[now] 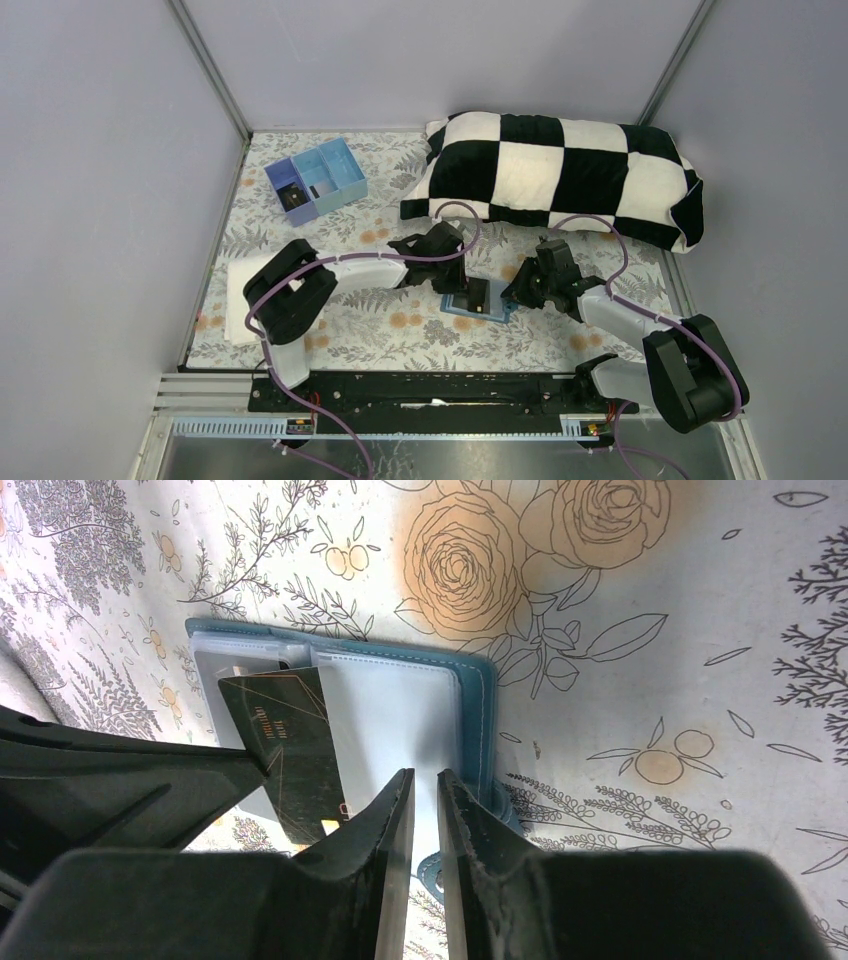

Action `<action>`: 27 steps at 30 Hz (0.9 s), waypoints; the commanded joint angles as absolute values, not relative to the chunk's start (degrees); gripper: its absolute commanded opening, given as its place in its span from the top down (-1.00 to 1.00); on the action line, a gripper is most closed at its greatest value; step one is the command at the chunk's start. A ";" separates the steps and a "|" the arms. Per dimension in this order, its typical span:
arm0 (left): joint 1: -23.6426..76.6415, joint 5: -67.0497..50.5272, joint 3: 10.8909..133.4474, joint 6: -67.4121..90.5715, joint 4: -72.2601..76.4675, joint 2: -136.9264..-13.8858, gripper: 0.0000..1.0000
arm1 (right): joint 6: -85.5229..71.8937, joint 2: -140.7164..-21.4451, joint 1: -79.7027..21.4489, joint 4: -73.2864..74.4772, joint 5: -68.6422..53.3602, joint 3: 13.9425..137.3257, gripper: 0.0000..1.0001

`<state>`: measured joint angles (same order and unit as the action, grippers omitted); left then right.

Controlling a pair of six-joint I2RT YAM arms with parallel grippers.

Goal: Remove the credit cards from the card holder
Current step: Remove the credit card from the card holder.

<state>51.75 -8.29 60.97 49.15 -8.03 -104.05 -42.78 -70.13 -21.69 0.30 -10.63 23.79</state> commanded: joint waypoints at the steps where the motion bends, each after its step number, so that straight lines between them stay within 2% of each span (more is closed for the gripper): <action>1: 50.67 -12.40 60.36 46.61 -7.26 -100.33 1.00 | -41.82 -70.09 -21.48 5.56 -7.99 21.88 0.55; 7: 49.23 -15.14 60.42 43.16 -9.82 -98.48 1.00 | -40.92 -68.39 -21.48 3.95 -11.05 21.96 0.53; 17: 48.59 -19.70 63.19 40.96 -11.16 -102.21 1.00 | -36.11 -65.57 -21.53 -1.00 -20.59 23.80 0.49; 24: 48.16 -20.44 63.26 41.03 -10.81 -102.08 1.00 | -34.68 -72.33 -21.53 -4.63 -28.19 23.82 0.45; 27: 48.03 -20.82 63.23 41.13 -10.98 -102.23 1.00 | -34.72 -75.75 -21.53 -4.17 -26.83 24.07 0.48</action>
<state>48.40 -19.11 61.17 41.98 -11.14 -101.84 -36.21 -72.14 -21.69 -2.74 -24.21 22.96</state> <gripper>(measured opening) 0.005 0.271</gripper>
